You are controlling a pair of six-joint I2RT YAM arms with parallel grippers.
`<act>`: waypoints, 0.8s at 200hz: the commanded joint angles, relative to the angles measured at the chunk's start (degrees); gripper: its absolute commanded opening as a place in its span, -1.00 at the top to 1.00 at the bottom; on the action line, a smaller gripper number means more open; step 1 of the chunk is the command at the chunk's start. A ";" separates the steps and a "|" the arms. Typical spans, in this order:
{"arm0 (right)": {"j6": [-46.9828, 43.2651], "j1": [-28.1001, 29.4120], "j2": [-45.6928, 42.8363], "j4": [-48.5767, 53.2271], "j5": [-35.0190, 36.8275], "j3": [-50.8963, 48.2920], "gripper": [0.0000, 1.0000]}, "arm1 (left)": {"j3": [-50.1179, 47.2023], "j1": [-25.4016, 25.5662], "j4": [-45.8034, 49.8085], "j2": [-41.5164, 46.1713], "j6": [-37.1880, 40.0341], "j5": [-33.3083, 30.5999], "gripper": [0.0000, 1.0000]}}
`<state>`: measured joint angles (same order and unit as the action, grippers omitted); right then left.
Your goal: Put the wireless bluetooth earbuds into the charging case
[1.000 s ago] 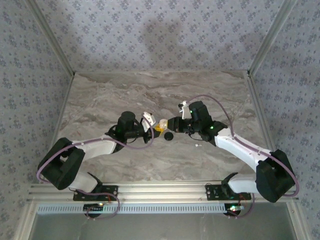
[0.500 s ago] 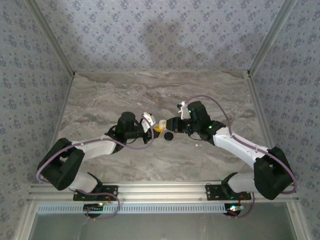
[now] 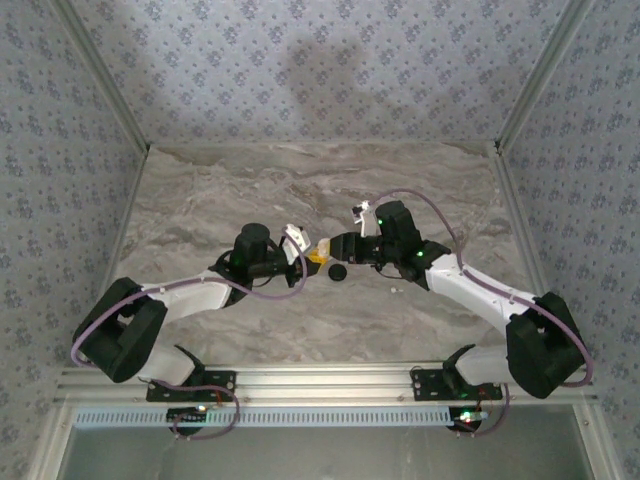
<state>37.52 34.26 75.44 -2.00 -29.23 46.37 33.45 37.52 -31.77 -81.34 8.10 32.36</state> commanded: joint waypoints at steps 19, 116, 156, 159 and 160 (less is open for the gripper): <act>-0.96 0.15 0.14 -1.09 -2.10 1.00 0.37 | -0.04 0.32 -2.09 1.75 0.70 1.92 0.89; -5.50 0.94 0.11 3.75 -0.80 3.03 0.18 | -0.05 0.32 -1.72 2.26 0.87 1.92 0.89; -6.40 0.76 -1.51 7.90 2.54 3.80 -0.02 | -0.19 0.29 -1.37 2.41 1.15 1.65 0.89; -6.41 0.80 -1.64 8.27 2.74 3.81 -0.03 | -0.23 0.31 -1.32 2.41 1.20 1.65 0.89; -6.41 0.80 -1.67 8.39 2.80 3.82 -0.03 | -0.23 0.29 -1.30 2.41 1.21 1.65 0.89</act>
<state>32.69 34.92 75.31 1.28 -29.08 48.58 33.43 37.52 -31.48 -80.68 8.14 32.51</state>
